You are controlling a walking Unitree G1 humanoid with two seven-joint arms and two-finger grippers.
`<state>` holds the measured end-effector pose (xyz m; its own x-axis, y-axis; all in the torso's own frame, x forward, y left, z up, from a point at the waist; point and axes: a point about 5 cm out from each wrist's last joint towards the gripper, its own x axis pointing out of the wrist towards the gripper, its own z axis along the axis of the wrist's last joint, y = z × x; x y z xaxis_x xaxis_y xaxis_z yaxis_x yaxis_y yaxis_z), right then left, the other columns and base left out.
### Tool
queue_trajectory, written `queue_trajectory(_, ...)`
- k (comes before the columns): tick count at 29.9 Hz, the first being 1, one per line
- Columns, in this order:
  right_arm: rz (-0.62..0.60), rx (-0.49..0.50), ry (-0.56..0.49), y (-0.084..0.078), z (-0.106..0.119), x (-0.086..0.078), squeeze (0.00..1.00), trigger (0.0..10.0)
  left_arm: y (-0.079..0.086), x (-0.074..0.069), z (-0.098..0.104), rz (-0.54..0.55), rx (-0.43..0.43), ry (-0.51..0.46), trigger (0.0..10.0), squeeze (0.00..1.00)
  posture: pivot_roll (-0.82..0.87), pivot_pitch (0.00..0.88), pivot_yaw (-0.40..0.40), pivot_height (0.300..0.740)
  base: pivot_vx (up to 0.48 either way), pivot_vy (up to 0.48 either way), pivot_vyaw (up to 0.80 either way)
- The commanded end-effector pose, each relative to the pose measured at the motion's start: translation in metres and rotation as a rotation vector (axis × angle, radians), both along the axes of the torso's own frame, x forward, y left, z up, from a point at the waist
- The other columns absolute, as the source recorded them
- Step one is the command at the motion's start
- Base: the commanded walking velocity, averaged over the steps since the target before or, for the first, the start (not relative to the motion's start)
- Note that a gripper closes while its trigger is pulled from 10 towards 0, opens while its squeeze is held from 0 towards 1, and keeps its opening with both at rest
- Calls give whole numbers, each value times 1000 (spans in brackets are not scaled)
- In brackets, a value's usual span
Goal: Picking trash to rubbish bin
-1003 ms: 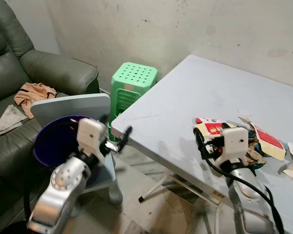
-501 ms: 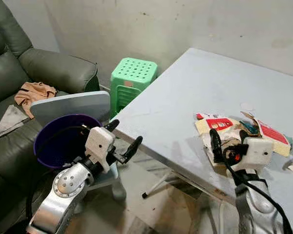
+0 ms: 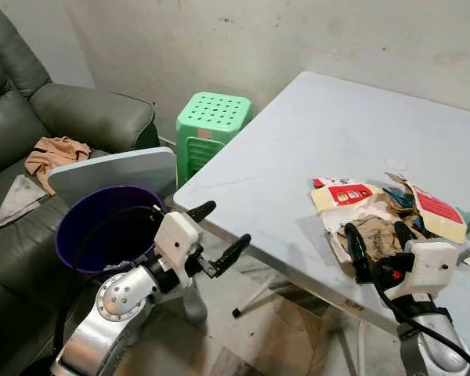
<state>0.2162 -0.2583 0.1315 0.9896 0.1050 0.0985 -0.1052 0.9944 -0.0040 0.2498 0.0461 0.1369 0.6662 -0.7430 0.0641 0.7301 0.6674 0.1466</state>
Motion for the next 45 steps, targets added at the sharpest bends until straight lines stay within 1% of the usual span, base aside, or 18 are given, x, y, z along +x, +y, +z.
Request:
queue_trajectory(1, 62, -1, 38, 5, 0, -2, 0, 10000, -3, -6, 4, -37, -7, -6, 10000, 0, -99, 85, 15, 740, 0, 0, 0)
queue_trajectory(4, 74, -3, 49, 6, -1, -2, 0, 10000, -3, -7, 3, -45, -9, -2, 10000, 0, -99, 85, 15, 740, 0, 0, 0)
queue_trajectory(8, 118, 13, 113, 12, -10, -4, 0, 10000, -7, -14, 4, -67, -21, 4, 10000, 0, -94, 91, 10, 740, 0, 0, 0)
queue_trajectory(10, 121, 12, 119, 12, -11, -3, 0, 10000, -7, -14, 4, -67, -25, 8, 10000, 0, -88, 92, 3, 740, 0, 0, 0)
queue_trajectory(12, 112, 7, 121, 14, -12, -1, 0, 10000, -8, -16, 2, -70, -34, 30, 10000, 0, -84, 93, 0, 740, 0, 0, 0)
queue_trajectory(15, 83, 32, 116, 13, -12, 1, 0, 10000, -8, -16, 0, -68, -44, 60, 10000, 0, -84, 91, -3, 740, 0, 0, 0)
queue_trajectory(18, 64, 32, 67, 10, -5, 4, 0, 10000, -9, -18, 1, -68, -60, 73, 10000, 0, -85, 93, -1, 740, 0, 0, 0)
queue_trajectory(20, 54, 37, 57, 9, -4, 4, 0, 10000, -9, -16, 2, -63, -68, 80, 10000, 0, -85, 93, -1, 740, 0, 0, 0)
queue_trajectory(22, 52, 47, 54, 8, -3, 4, 0, 10000, -9, -15, 3, -61, -67, 74, 10000, 0, -85, 93, -1, 740, 0, 0, 0)
queue_trajectory(25, 24, 84, 59, 7, -5, 6, 0, 10000, -14, -11, 6, -89, -53, 65, 10000, 0, -86, 94, 0, 740, 0, 0, 0)
queue_trajectory(30, -41, 83, 54, -3, -6, 6, 0, 10000, -17, -12, 7, -116, -49, 61, 10000, 0, -97, 96, 5, 740, 0, 0, 0)
queue_trajectory(33, -59, 80, 80, -6, -10, 5, 0, 10000, -18, -13, 8, -131, -45, 57, 10000, 0, -97, 96, 5, 740, 0, 0, 0)
queue_trajectory(37, -75, 53, 162, -5, -21, 2, 0, 10000, -20, -16, 8, -154, -46, 63, 10000, 0, -105, 97, 11, 740, 0, 0, 0)
queue_trajectory(38, -75, 53, 162, -5, -21, 2, 0, 10000, -20, -16, 8, -154, -46, 63, 10000, 0, -105, 97, 11, 740, 0, 0, 0)
queue_trajectory(39, -70, 53, 218, -3, -28, 1, 0, 10000, -22, -17, 8, -163, -46, 65, 10000, 0, -105, 97, 11, 740, 0, 0, 0)
queue_trajectory(40, -69, 39, 248, -1, -32, 0, 0, 10000, -22, -18, 7, -167, -48, 72, 10000, 0, -104, 96, 12, 740, 0, 0, 0)
queue_trajectory(43, -64, 26, 311, 2, -41, -2, 0, 10000, -23, -20, 6, -171, -51, 81, 10000, 0, -103, 96, 11, 740, 0, 0, 0)
queue_trajectory(45, -53, 37, 347, 3, -46, -4, 0, 10000, -22, -20, 6, -172, -51, 80, 10000, 0, -102, 96, 9, 740, 0, 0, 0)
